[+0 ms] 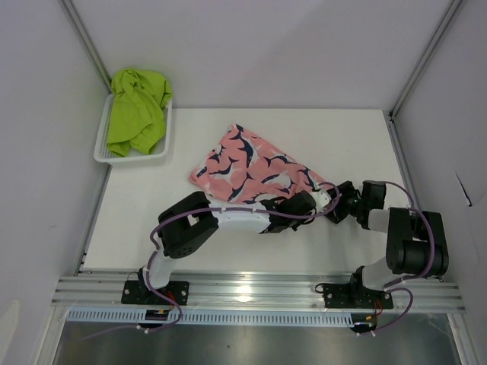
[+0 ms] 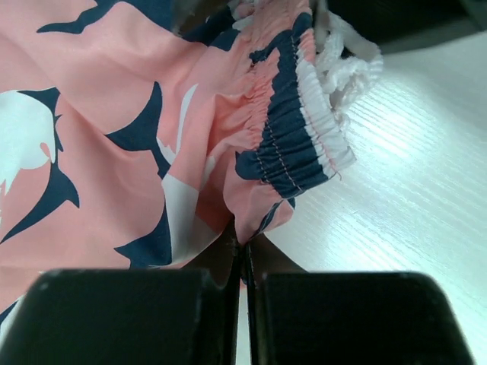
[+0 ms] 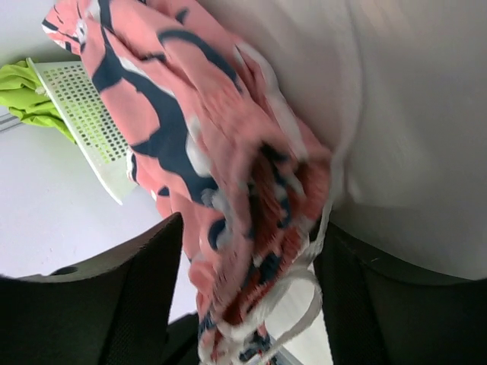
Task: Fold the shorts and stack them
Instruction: Fold the shorts
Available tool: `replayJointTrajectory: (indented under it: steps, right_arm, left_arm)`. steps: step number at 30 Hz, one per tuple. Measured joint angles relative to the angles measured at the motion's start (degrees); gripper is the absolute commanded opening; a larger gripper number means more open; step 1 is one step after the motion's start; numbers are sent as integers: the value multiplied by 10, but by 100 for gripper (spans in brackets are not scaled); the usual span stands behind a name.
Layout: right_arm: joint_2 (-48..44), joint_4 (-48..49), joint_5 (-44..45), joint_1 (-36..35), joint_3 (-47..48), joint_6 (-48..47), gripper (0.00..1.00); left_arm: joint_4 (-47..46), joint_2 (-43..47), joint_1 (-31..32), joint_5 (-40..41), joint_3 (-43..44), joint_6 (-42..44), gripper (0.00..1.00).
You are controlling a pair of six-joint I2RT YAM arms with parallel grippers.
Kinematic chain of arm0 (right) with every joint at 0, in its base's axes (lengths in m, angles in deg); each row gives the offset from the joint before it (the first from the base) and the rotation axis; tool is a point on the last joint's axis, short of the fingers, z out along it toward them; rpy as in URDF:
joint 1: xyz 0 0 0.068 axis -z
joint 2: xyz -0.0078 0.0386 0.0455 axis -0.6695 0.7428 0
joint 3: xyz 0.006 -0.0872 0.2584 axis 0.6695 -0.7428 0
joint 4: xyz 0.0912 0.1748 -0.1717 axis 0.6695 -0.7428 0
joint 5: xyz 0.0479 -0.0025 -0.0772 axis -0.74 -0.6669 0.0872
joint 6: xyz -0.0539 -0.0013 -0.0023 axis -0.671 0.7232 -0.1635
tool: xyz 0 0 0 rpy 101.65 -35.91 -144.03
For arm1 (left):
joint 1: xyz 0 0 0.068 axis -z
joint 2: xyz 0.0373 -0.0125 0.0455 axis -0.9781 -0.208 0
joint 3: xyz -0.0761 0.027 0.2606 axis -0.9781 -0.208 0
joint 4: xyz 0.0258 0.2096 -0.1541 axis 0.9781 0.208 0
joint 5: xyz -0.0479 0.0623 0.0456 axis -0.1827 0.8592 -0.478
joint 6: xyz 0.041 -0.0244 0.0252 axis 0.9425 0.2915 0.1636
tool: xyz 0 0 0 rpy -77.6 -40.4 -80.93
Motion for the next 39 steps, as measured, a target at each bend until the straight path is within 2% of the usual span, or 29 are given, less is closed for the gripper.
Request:
replayJointTrajectory:
  steps: [3, 5, 9, 12, 16, 18, 19, 22, 23, 24, 29, 33, 39]
  right_arm:
    - [28, 16, 7, -8, 17, 5, 61]
    - [38, 24, 9, -15, 21, 8, 53]
    - [45, 24, 16, -28, 21, 12, 48]
    - [44, 15, 23, -33, 22, 8, 31]
    - [40, -5, 28, -34, 27, 0, 1]
    - [40, -28, 28, -31, 38, -17, 0]
    - [41, -44, 27, -29, 48, -28, 0]
    - [43, -104, 30, -23, 93, -80, 0]
    - [43, -122, 33, -21, 110, -100, 0]
    - [42, -139, 35, -18, 125, -122, 0]
    - [43, -184, 35, -7, 139, -192, 0]
    - [43, -216, 34, -3, 139, -235, 0]
    - [43, -258, 32, -3, 142, -293, 0]
  left_arm:
    - [-5, 1, 0, -9, -2, -8, 0]
    - [-10, 1, 0, -12, -2, -16, 0]
    - [-11, 1, 0, -17, -2, -28, 0]
    - [-11, 1, 0, -17, -1, -38, 0]
    - [-9, 1, 0, -21, 1, -52, 0]
    - [-9, 1, 1, -26, 1, -59, 4]
    - [-9, 1, 2, -27, 1, -63, 20]
    - [-15, 15, 7, -43, -12, -80, 46]
    - [-21, 29, 9, -52, -27, -88, 57]
    - [-27, 52, 10, -59, -49, -96, 61]
    - [-33, 176, -5, -96, -111, -133, 61]
    - [-63, 253, -63, -115, -122, -160, 58]
    - [-87, 241, -191, -189, -122, -231, 53]
